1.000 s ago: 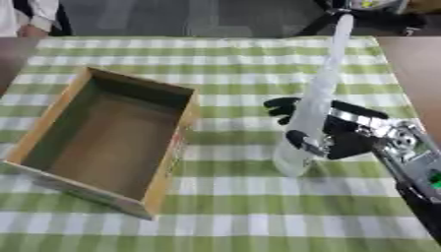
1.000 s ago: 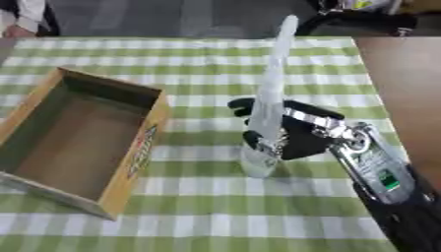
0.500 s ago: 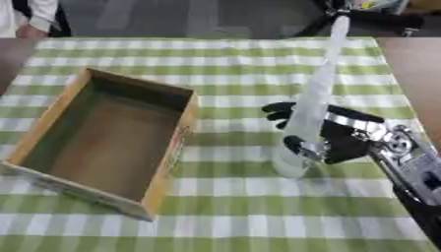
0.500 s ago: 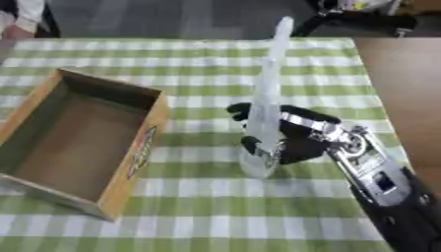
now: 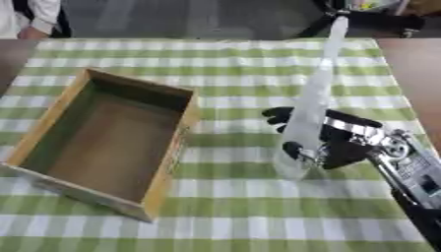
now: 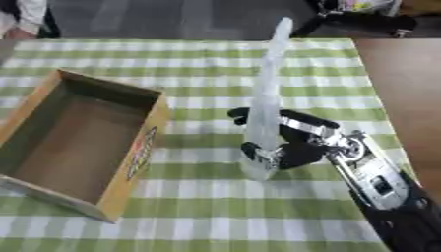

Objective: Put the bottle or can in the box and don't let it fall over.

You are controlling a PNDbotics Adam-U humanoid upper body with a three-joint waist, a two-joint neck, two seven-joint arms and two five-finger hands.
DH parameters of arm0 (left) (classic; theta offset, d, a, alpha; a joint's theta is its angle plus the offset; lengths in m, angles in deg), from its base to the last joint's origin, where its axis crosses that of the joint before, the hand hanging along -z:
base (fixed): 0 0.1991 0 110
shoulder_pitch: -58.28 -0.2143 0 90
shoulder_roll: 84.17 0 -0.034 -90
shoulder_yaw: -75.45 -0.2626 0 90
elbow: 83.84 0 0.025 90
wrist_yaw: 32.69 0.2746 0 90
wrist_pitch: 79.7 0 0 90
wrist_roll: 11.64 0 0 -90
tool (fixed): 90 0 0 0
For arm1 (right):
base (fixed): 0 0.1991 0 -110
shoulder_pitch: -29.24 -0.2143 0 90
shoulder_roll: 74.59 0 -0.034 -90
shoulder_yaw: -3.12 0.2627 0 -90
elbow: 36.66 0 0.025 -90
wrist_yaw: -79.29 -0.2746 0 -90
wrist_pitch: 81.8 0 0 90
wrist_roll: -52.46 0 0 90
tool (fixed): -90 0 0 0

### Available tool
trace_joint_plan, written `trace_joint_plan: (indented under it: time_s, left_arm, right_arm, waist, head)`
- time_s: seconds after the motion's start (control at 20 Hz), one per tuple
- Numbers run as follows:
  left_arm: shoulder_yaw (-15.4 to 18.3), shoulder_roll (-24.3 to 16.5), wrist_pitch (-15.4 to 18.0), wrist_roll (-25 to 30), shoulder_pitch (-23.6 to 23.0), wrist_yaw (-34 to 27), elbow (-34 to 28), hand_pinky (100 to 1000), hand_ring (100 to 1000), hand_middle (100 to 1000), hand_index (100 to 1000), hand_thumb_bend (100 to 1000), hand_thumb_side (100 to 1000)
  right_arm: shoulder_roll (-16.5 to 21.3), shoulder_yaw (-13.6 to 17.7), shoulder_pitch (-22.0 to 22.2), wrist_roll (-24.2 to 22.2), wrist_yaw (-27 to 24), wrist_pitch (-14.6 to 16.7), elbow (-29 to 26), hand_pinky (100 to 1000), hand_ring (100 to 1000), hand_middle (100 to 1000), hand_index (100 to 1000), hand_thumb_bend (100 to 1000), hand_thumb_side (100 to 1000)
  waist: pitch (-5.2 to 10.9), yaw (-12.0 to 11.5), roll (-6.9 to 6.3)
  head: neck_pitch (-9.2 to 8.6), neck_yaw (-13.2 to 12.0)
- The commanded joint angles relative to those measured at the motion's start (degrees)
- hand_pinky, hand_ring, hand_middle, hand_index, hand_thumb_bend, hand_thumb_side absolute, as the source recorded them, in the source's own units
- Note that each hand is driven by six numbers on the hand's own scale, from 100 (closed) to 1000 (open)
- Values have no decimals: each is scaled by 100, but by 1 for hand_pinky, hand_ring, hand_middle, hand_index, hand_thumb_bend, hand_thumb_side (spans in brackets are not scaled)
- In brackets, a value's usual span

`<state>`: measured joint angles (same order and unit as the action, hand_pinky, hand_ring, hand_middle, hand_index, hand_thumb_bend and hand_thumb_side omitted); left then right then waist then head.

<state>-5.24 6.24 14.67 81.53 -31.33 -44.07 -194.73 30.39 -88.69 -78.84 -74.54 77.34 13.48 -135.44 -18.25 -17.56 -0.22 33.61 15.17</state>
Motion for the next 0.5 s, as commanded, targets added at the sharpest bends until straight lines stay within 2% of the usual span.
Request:
trace_joint_plan:
  time_s: [0.05,0.5]
  left_arm:
    - [5,-94,11,18,24,-7,-79,1000,787,971,849,101,867]
    - [4,-89,12,23,29,-9,-75,1000,787,971,849,101,868]
  right_arm:
    - [57,-31,18,-13,101,21,43,951,1000,1000,1000,100,505]
    - [48,-44,17,-20,217,41,148,951,1000,1000,1000,100,509]
  waist:
    - [55,-6,-11]
    - [43,-21,-11]
  head:
    - [-73,5]
    - [-78,5]
